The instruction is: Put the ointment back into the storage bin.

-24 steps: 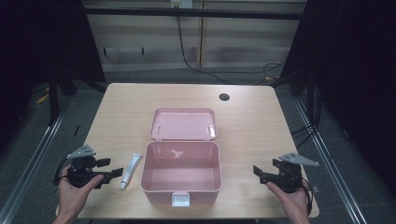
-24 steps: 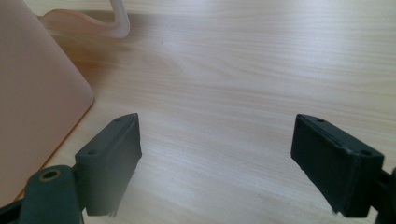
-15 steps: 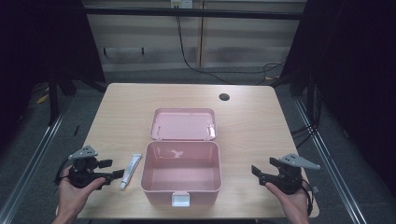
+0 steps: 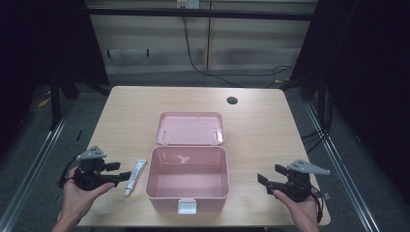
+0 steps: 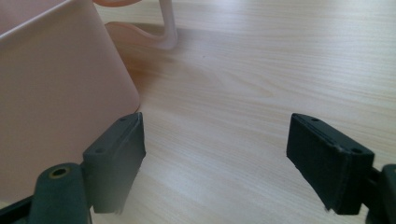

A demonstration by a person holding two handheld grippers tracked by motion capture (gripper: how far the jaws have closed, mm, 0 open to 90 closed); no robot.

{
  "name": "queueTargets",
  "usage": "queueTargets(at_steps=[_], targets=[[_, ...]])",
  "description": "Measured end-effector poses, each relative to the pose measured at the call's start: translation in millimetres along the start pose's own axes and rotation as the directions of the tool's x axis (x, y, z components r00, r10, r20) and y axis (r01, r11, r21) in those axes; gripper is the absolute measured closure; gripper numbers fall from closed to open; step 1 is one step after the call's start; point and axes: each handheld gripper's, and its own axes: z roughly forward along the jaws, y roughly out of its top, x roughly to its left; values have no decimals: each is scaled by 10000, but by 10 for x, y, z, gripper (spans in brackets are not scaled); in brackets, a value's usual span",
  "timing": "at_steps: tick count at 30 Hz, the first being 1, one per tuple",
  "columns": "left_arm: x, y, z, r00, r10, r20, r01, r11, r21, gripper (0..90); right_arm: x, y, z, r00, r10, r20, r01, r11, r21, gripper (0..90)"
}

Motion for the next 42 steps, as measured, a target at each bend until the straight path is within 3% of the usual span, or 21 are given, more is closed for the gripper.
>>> queueTargets(at_steps=[7, 8, 10, 12, 14, 15, 16, 17, 19, 20, 21, 24, 25, 28, 30, 31, 36, 37, 38, 40, 42], targets=[[37, 118, 20, 9997, -264, -7, 263, 9975, 654, 423, 3, 4, 15, 10000, 50, -58, -49, 9997, 252, 172], [28, 154, 44, 9995, -197, -267, 220, 9957, 895, 423, 0, 2, 22, 10000, 68, -33, -67, 9996, 260, 172], [26, 173, 51, 9995, -135, -291, 164, 9949, 997, 444, 1, 4, 27, 9999, 100, -75, -98, 9995, 302, 170], [15, 221, 58, 9999, 82, -107, -68, 9926, 1210, 510, 14, 10, 36, 9999, 36, -123, -31, 9992, 389, 170], [-16, 295, 99, 9993, 353, 80, -361, 9888, 1447, 512, 26, 9, 43, 9998, 0, -213, 10, 9988, 480, 167], [-16, 295, 99, 9993, 353, 80, -361, 9888, 1447, 525, 26, 9, 43, 9998, 0, -213, 10, 9988, 480, 167], [-23, 335, 159, 9973, 728, -6, -715, 9812, 1793, 544, 31, 7, 44, 9997, -36, -251, 49, 9988, 497, 167], [-18, 348, 180, 9971, 752, -130, -716, 9807, 1818, 545, 32, 6, 46, 9997, -60, -247, 73, 9985, 534, 166], [4, 364, 211, 9979, 615, 206, -642, 9826, 1745, 563, 35, 4, 48, 9997, -14, -252, 30, 9979, 653, 159], [-3, 368, 231, 9987, 486, 116, -499, 9840, 1709, 597, 35, 3, 48, 9996, -32, -266, 50, 9976, 684, 159], [-12, 378, 256, 9989, 455, -100, -428, 9805, 1917, 596, 36, 2, 49, 9997, -33, -254, 51, 9977, 675, 159], [1, 382, 286, 9995, 272, 137, -293, 9814, 1896, 564, 36, 7, 58, 9996, -36, -279, 55, 9977, 682, 159], [5, 390, 311, 9995, 276, -125, -242, 9756, 2181, 565, 43, 9, 58, 9996, -59, -277, 78, 9975, 705, 159], [33, 378, 342, 9999, 48, 116, -74, 9713, 2376, 566, 52, 7, 55, 9995, -133, -297, 154, 9972, 734, 159], [29, 356, 429, 9999, 115, -117, -77, 9602, 2792, 567, 51, 7, 56, 9994, -130, -313, 154, 9971, 747, 159], [29, 356, 429, 9999, 115, -117, -77, 9602, 2792, 568, 51, 7, 56, 9994, -130, -313, 154, 9971, 747, 159], [19, 367, 517, 9998, 159, -132, -107, 9455, 3255, 647, 55, 3, 56, 9992, -67, -403, 99, 9968, 797, 159], [31, 381, 564, 9998, 38, -215, 40, 9355, 3533, 652, 56, 3, 61, 9991, -91, -415, 124, 9966, 812, 158], [31, 381, 564, 9998, 38, -215, 40, 9355, 3533, 657, 58, 5, 64, 9990, -96, -427, 132, 9964, 841, 159], [39, 387, 634, 9994, 88, -325, 46, 9200, 3918, 660, 63, 7, 68, 9989, -126, -442, 163, 9963, 847, 159], [33, 383, 652, 9990, 125, -434, 56, 9189, 3945, 662, 64, 5, 69, 9989, -124, -457, 164, 9960, 879, 159]])
